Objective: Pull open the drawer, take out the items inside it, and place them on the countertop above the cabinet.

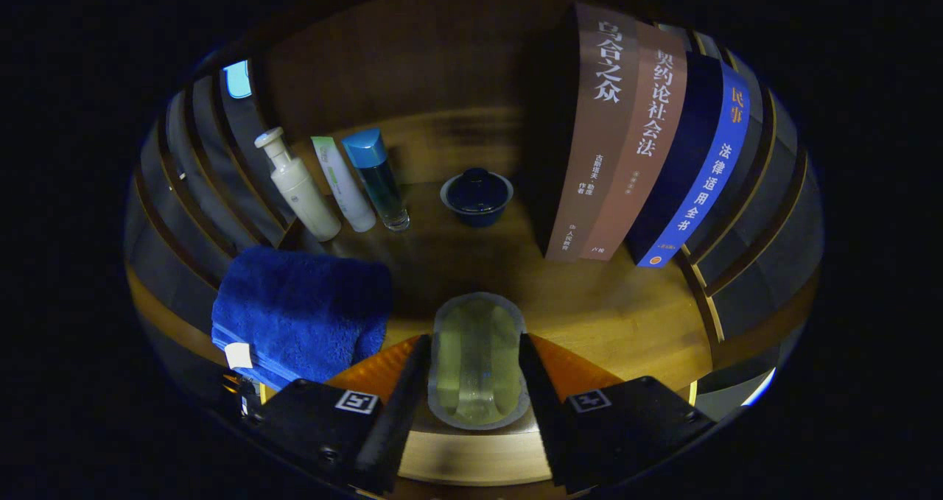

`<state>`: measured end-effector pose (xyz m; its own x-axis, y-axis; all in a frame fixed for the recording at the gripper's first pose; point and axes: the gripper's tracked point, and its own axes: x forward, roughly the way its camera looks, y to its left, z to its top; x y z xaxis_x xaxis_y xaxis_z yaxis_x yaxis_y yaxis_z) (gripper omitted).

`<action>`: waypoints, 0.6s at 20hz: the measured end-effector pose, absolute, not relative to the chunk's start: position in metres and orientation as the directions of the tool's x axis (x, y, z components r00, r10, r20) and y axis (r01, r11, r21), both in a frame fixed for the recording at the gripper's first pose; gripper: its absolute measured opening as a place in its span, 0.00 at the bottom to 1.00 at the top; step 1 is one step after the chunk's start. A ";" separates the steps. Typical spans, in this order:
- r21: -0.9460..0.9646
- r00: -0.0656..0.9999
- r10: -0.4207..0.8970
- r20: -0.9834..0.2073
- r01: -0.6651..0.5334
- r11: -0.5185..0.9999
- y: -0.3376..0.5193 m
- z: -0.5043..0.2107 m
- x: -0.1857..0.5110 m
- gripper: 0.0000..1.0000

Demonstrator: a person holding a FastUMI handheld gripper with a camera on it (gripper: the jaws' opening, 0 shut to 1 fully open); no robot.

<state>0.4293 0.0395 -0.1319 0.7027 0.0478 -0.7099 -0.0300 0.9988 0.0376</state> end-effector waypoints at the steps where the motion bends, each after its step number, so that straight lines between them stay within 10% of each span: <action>1: 0.038 0.711 0.052 -0.702 -0.035 0.999 0.040 -0.130 0.427 0.82; 3: 0.040 0.726 0.058 -0.685 -0.042 0.998 0.044 -0.130 0.421 1.00; 12: -0.009 0.878 0.042 -0.477 -0.053 0.999 0.045 -0.082 0.341 1.00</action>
<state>0.3414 0.0447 -0.0824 0.8777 0.0421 -0.4773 -0.0527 0.9986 -0.0087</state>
